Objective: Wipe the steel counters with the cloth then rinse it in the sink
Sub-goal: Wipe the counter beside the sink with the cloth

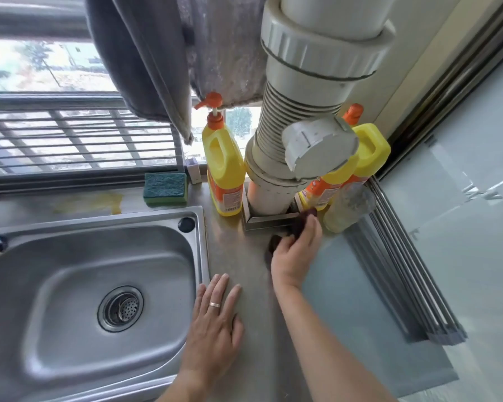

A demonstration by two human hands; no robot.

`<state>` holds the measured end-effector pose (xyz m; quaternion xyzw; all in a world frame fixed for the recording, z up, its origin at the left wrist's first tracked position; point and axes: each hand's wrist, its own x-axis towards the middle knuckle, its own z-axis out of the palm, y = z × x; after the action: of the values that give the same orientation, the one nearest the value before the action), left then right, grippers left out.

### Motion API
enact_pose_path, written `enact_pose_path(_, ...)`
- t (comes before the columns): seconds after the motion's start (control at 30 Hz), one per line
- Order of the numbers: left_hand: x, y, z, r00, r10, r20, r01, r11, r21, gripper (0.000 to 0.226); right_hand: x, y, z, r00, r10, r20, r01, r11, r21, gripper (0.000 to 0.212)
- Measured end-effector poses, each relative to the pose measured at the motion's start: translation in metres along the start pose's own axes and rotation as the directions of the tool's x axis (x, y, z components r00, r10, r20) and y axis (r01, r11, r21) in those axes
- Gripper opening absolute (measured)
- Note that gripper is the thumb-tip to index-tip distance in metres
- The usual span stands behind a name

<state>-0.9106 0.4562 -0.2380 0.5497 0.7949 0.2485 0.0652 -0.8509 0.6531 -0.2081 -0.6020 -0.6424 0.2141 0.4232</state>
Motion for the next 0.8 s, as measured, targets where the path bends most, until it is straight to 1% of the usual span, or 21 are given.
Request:
enact_pose_path(0.13, 0.002, 0.001, 0.004, 0.999, -0.014, -0.032, 0.013, 1.000, -0.007, 0.053, -0.018, -0.014, 0.034, 0.994, -0.077, 0.074, 0.077, 0.997, 0.011, 0.067)
enact_pose_path(0.27, 0.003, 0.003, 0.004, 0.999, -0.029, -0.016, 0.029, 0.999, 0.016, 0.048, -0.024, -0.004, 0.026, 0.975, -0.174, 0.138, 0.182, 0.982, -0.049, 0.070)
enact_pose_path(0.33, 0.003, 0.003, 0.004, 1.000, -0.031, -0.007, 0.031, 0.999, 0.020, 0.047, -0.022, 0.004, 0.020, 0.959, -0.200, 0.202, 0.220, 0.972, -0.079, 0.070)
enact_pose_path(0.37, 0.004, 0.002, 0.005, 1.000, -0.030, -0.009, 0.030, 0.999, 0.024, 0.046, -0.024, 0.006, 0.016, 0.927, -0.245, 0.284, 0.275, 0.959, -0.071, 0.069)
enact_pose_path(0.4, 0.004, 0.002, 0.005, 1.000, -0.027, -0.010, 0.027, 0.999, 0.026, 0.045, -0.029, 0.006, 0.011, 0.846, -0.338, 0.413, 0.379, 0.925, -0.020, 0.067)
enact_pose_path(0.43, 0.004, 0.003, 0.004, 1.000, -0.023, -0.010, 0.023, 0.999, 0.025, 0.045, -0.037, 0.005, 0.005, 0.716, -0.438, 0.544, 0.490, 0.870, 0.055, 0.062)
enact_pose_path(0.47, 0.004, 0.004, 0.004, 1.000, -0.022, -0.012, 0.022, 1.000, 0.018, 0.046, -0.045, 0.006, -0.001, 0.601, -0.501, 0.623, 0.565, 0.817, 0.113, 0.057)
enact_pose_path(0.5, 0.004, 0.004, 0.004, 1.000, -0.021, -0.011, 0.021, 1.000, 0.005, 0.046, -0.050, 0.007, -0.006, 0.559, -0.500, 0.662, 0.569, 0.812, 0.133, 0.056)
enact_pose_path(0.53, 0.003, 0.003, 0.003, 1.000, -0.020, -0.004, 0.020, 1.000, -0.015, 0.046, -0.055, 0.008, -0.011, 0.597, -0.441, 0.670, 0.505, 0.856, 0.114, 0.055)
enact_pose_path(0.57, 0.001, 0.002, 0.001, 1.000, -0.016, 0.006, 0.016, 0.999, -0.044, 0.045, -0.060, 0.011, -0.017, 0.668, -0.368, 0.647, 0.432, 0.899, 0.066, 0.054)
enact_pose_path(0.6, 0.000, -0.001, -0.001, 1.000, -0.006, 0.018, 0.007, 0.997, -0.077, 0.042, -0.065, 0.014, -0.024, 0.728, -0.307, 0.613, 0.377, 0.926, 0.016, 0.053)
enact_pose_path(0.63, -0.002, -0.005, -0.006, 0.999, 0.016, 0.029, -0.013, 0.994, -0.106, 0.039, -0.070, 0.017, -0.031, 0.760, -0.276, 0.588, 0.360, 0.932, -0.028, 0.053)
enact_pose_path(0.7, -0.008, -0.016, -0.021, 0.995, 0.088, 0.045, -0.082, 0.989, -0.122, 0.032, -0.079, 0.022, -0.042, 0.763, -0.283, 0.581, 0.396, 0.915, -0.075, 0.055)
enact_pose_path(0.73, -0.014, -0.025, -0.031, 0.992, 0.115, 0.055, -0.109, 0.989, -0.098, 0.031, -0.082, 0.020, -0.044, 0.764, -0.269, 0.587, 0.393, 0.915, -0.094, 0.057)
enact_pose_path(0.8, -0.029, -0.049, -0.054, 0.991, 0.114, 0.073, -0.113, 0.993, -0.020, 0.032, -0.092, 0.009, -0.045, 0.788, -0.205, 0.581, 0.331, 0.936, -0.119, 0.060)
